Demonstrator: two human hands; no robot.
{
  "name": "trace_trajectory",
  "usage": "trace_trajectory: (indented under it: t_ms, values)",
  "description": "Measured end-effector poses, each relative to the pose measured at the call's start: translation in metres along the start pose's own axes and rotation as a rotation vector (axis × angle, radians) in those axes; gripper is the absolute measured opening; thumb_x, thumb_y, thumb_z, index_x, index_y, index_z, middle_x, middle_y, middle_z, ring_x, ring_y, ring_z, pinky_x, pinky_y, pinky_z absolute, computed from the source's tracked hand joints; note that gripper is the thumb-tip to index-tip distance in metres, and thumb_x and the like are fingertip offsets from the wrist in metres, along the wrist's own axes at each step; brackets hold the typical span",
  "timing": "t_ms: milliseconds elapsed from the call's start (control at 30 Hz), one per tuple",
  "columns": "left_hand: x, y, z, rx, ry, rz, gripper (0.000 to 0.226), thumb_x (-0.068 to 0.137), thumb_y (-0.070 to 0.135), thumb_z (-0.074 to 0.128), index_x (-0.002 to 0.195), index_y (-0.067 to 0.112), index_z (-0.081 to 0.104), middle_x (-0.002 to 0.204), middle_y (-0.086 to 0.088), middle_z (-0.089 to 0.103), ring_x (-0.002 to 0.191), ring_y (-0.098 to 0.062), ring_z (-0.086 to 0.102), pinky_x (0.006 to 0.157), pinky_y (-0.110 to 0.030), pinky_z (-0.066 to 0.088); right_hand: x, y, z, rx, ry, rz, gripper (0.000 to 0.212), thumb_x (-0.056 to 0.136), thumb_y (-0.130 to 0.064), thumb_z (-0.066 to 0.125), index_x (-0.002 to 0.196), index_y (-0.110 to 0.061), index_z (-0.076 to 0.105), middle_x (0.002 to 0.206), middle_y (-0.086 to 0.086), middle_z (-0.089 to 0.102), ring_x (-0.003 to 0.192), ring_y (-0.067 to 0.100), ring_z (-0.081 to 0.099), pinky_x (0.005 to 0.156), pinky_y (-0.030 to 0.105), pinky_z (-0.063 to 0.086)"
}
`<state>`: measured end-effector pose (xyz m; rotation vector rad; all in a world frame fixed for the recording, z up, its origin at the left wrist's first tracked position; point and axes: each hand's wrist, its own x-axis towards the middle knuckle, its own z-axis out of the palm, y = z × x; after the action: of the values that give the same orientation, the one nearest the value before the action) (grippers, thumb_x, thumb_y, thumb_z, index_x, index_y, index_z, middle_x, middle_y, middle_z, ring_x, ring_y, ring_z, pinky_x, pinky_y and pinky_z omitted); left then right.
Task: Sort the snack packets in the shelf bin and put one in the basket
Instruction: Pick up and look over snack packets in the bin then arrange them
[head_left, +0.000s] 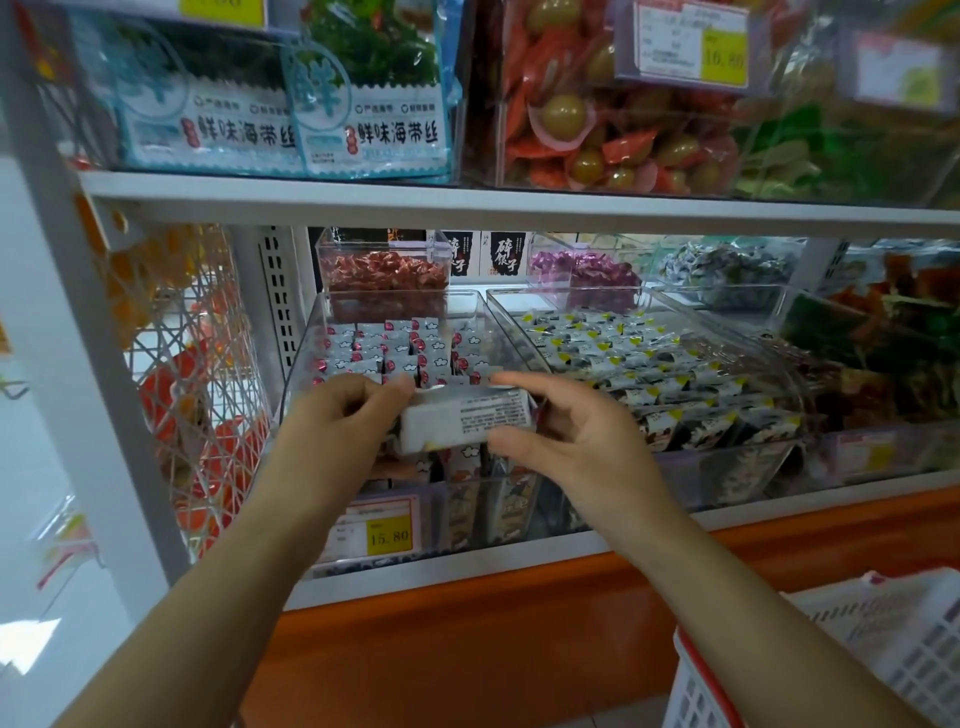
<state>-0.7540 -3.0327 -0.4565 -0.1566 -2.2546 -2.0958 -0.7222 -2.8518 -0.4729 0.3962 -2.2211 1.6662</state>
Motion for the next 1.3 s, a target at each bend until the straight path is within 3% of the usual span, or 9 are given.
trace_trajectory:
  t_ms: [133, 233, 300, 467, 633, 833, 967, 1133, 1300]
  values:
    - [0.007, 0.000, -0.005, 0.351, 0.139, 0.246, 0.019, 0.093, 0.031, 0.050, 0.094, 0.018, 0.063, 0.083, 0.006, 0.065, 0.071, -0.011, 0.062, 0.053, -0.015, 0.045, 0.005, 0.002, -0.003, 0.079, 0.261, 0.007, 0.009, 0.082, -0.022, 0.068, 0.090, -0.024, 0.065, 0.075, -0.005, 0.071, 0.062, 0.014, 0.069, 0.055, 0.024, 0.057]
    - [0.022, -0.006, -0.009, 0.661, 0.163, 0.439, 0.028, 0.093, 0.016, 0.050, 0.119, 0.013, 0.060, 0.112, -0.002, 0.062, 0.097, -0.015, 0.057, 0.080, -0.024, 0.046, 0.011, 0.006, -0.010, 0.152, 0.421, 0.053, 0.017, 0.084, -0.023, 0.067, 0.093, -0.009, 0.064, 0.074, 0.002, 0.067, 0.061, 0.017, 0.070, 0.057, 0.024, 0.057]
    - [0.036, -0.012, -0.007, 0.813, 0.101, 0.474, 0.034, 0.092, 0.011, 0.049, 0.126, 0.007, 0.056, 0.127, -0.012, 0.057, 0.116, -0.026, 0.051, 0.099, -0.036, 0.040, 0.015, 0.008, -0.012, 0.207, 0.455, 0.087, 0.017, 0.084, -0.020, 0.067, 0.093, -0.006, 0.062, 0.079, 0.006, 0.065, 0.062, 0.017, 0.070, 0.059, 0.023, 0.058]
    - [0.067, -0.020, 0.007, 1.168, -0.184, 0.343, 0.042, 0.099, 0.031, 0.031, 0.138, 0.019, 0.041, 0.146, -0.002, 0.039, 0.137, -0.022, 0.024, 0.113, -0.050, 0.016, 0.019, 0.013, -0.010, 0.237, 0.475, 0.137, 0.018, 0.087, -0.019, 0.065, 0.099, -0.006, 0.062, 0.079, 0.001, 0.064, 0.063, 0.014, 0.070, 0.061, 0.026, 0.059]
    - [0.085, -0.030, 0.012, 1.387, -0.354, 0.251, 0.048, 0.099, 0.038, 0.019, 0.144, 0.028, 0.029, 0.154, 0.005, 0.022, 0.144, -0.020, 0.005, 0.110, -0.059, -0.002, 0.021, 0.015, -0.010, 0.254, 0.484, 0.152, 0.031, 0.087, -0.021, 0.065, 0.112, -0.004, 0.059, 0.078, -0.001, 0.063, 0.063, 0.015, 0.070, 0.062, 0.028, 0.060]
    - [0.090, -0.027, 0.005, 1.367, -0.371, 0.201, 0.037, 0.096, 0.040, 0.028, 0.123, 0.023, 0.046, 0.138, 0.001, 0.041, 0.136, -0.021, 0.021, 0.110, -0.058, 0.012, 0.022, 0.017, -0.008, 0.251, 0.479, 0.146, 0.028, 0.087, -0.022, 0.065, 0.107, -0.003, 0.060, 0.080, -0.001, 0.062, 0.063, 0.015, 0.070, 0.061, 0.025, 0.059]
    - [0.088, -0.025, 0.002, 1.377, -0.381, 0.186, 0.023, 0.095, 0.042, 0.028, 0.106, 0.024, 0.039, 0.126, -0.003, 0.043, 0.133, -0.020, 0.025, 0.109, -0.055, 0.014, 0.021, 0.018, -0.006, 0.200, 0.452, 0.127, 0.010, 0.087, -0.023, 0.065, 0.089, -0.015, 0.061, 0.078, -0.003, 0.062, 0.063, 0.016, 0.070, 0.064, 0.030, 0.060]
    - [0.075, -0.023, -0.004, 1.317, -0.353, 0.253, 0.017, 0.095, 0.040, 0.027, 0.093, 0.027, 0.037, 0.104, 0.003, 0.040, 0.127, -0.020, 0.032, 0.109, -0.052, 0.016, 0.029, 0.007, -0.003, 0.086, 0.432, 0.017, 0.016, 0.085, -0.018, 0.067, 0.094, -0.022, 0.055, 0.088, 0.001, 0.065, 0.066, 0.014, 0.069, 0.060, 0.027, 0.059]
    - [0.056, -0.020, -0.010, 1.466, -0.383, 0.310, 0.031, 0.096, 0.035, 0.017, 0.111, 0.021, 0.041, 0.127, -0.003, 0.034, 0.134, -0.026, 0.022, 0.108, -0.053, 0.020, 0.066, -0.001, 0.016, -0.188, 0.347, -0.115, 0.021, 0.083, -0.019, 0.070, 0.085, -0.016, 0.049, 0.085, 0.004, 0.058, 0.080, 0.031, 0.064, 0.072, 0.049, 0.054]
